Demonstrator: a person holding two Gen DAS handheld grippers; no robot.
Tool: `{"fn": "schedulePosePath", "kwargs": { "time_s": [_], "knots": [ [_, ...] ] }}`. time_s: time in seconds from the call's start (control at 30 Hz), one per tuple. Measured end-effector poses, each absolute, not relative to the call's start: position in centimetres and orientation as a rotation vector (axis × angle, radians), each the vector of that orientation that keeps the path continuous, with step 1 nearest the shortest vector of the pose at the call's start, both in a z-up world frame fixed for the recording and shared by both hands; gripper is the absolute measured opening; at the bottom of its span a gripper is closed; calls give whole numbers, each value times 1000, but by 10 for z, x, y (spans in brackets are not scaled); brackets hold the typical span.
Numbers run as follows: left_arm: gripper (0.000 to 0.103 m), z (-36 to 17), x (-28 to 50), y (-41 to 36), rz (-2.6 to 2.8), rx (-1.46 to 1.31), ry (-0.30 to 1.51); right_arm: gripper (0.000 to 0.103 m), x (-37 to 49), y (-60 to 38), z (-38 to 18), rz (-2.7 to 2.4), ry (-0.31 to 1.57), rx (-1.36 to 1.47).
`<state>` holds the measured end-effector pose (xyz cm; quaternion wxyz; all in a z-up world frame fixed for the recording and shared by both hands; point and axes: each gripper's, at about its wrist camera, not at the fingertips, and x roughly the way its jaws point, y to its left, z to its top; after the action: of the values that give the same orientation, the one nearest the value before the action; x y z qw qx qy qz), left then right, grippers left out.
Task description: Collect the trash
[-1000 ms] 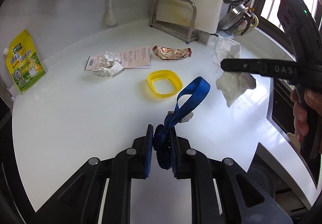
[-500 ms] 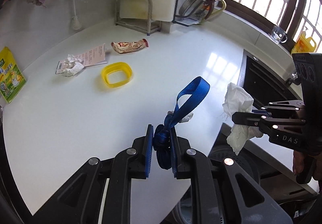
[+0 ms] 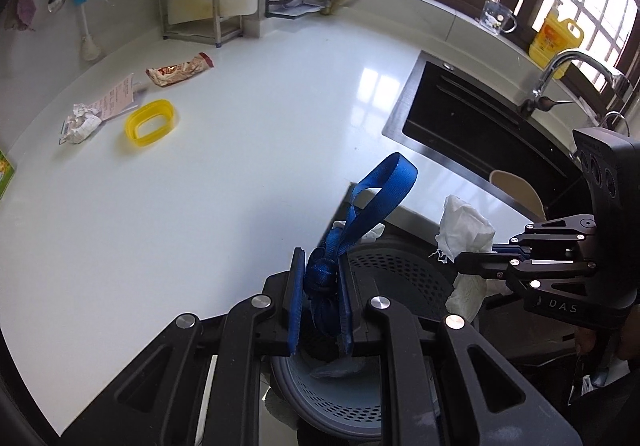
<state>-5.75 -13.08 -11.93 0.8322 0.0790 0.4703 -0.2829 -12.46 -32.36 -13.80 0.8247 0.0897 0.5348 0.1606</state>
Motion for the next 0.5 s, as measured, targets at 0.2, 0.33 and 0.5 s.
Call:
{"fn": "schedulePosePath", "kwargs": {
  "time_s": [0.2, 0.33, 0.5],
  "knots": [
    [15, -133, -75, -148, -656, 198, 1032, 7, -143, -327, -150, 333, 1177, 204],
    [15, -146, -83, -155, -684, 213, 1063, 7, -149, -323, -163, 334, 1207, 197],
    [15, -169, -88, -160, -689, 252, 1110, 7, -155, -318, -185, 331, 1259, 175]
  ]
}}
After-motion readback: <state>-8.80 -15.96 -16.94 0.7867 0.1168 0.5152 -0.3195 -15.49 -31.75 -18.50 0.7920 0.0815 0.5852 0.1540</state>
